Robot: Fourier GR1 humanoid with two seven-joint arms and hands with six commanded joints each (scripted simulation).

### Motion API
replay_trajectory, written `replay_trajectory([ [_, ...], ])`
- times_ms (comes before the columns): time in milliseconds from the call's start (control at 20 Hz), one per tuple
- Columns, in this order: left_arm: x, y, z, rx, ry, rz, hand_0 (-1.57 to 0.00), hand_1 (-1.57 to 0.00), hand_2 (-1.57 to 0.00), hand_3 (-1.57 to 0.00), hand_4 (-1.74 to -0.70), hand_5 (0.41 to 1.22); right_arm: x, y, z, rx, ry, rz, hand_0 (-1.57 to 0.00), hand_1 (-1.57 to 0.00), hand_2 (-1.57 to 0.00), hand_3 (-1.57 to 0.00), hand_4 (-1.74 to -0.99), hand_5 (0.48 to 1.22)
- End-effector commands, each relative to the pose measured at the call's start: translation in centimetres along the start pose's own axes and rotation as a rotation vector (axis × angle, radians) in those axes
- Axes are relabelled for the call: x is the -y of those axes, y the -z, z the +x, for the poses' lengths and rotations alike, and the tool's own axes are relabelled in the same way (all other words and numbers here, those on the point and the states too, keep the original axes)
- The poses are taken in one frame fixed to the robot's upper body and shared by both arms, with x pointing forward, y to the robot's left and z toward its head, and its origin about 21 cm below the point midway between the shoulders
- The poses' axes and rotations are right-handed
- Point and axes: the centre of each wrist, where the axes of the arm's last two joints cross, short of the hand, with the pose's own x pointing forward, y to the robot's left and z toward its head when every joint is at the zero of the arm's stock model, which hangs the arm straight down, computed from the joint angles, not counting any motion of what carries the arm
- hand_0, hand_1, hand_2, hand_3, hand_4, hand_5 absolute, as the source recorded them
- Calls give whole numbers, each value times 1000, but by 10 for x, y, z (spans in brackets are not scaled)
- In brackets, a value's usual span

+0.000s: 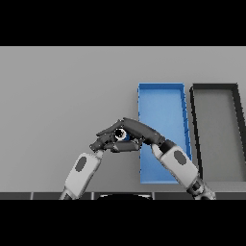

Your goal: Pick up the blue pipe and place it into the blue bin.

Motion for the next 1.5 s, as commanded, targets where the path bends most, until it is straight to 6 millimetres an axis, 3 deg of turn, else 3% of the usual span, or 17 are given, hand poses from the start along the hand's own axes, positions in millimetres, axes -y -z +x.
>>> replay_trajectory([
  [0, -2, -1, 0, -5, 10, 0, -1571, -1571, -1571, -1426, -1731, 1221, -2, 1, 0, 2, -3, -12, -1533, -1533, -1535, -1501, -1721, 1160],
  [150, -1, -1, 3, 28, 68, 41, -1571, -1571, -1571, -1454, -1724, 1221, -2, 2, 4, 9, -10, -46, -1551, -1551, -1552, -1535, -1731, 1190],
  [200, 0, -4, 3, 20, 91, 42, -1462, -1342, -1293, -1166, -1599, 1221, -3, 1, 4, 9, -21, -45, -1555, -1555, -1556, -1542, -1733, 1196],
  [250, -5, -7, 5, 14, 95, 15, -1169, -1073, -1034, -933, -1475, 1221, -4, 3, 5, 19, -26, -46, -1558, -1558, -1559, -1548, -1734, 1201],
  [400, -8, -9, 4, -43, 134, -59, -598, -549, -529, -477, -1206, 1221, -10, 2, 3, -14, -6, -58, -1565, -1565, -1565, -1559, -1738, 1211],
  [600, -10, -7, 4, -113, 153, -36, -244, -224, -216, -195, -1017, 848, -10, 5, 3, -30, -30, -70, -1568, -1568, -1569, -1566, -1740, 1217],
  [750, -10, -10, 1, -137, 121, -16, -125, -114, -110, -99, -970, 647, -8, 5, 3, -44, -35, -72, -1570, -1570, -1570, -1569, -1740, 1219],
  [950, -11, -11, -3, -179, 130, -3, -50, -46, -45, -40, -947, 513, -6, 1, 7, 26, 4, -84, -1570, -1570, -1570, -1570, -1741, 1220],
  [1150, -13, -9, -2, -209, 136, 1, -20, -18, -18, -16, -916, 474, 5, 5, 22, 64, 121, -97, -1571, -1571, -1571, -1571, -1741, 1221],
  [1300, -7, -7, -6, -209, 139, -11, -10, -9, -9, -8, -908, 456, 21, 7, 53, 92, 185, -100, -1571, -1571, -1571, -1571, -1741, 1221],
  [1450, -7, -10, -8, -215, 136, -12, -5, -4, -4, -3, -906, 441, 50, 10, 85, 173, 174, -90, -1571, -1571, -1571, -1571, -1741, 1221],
])
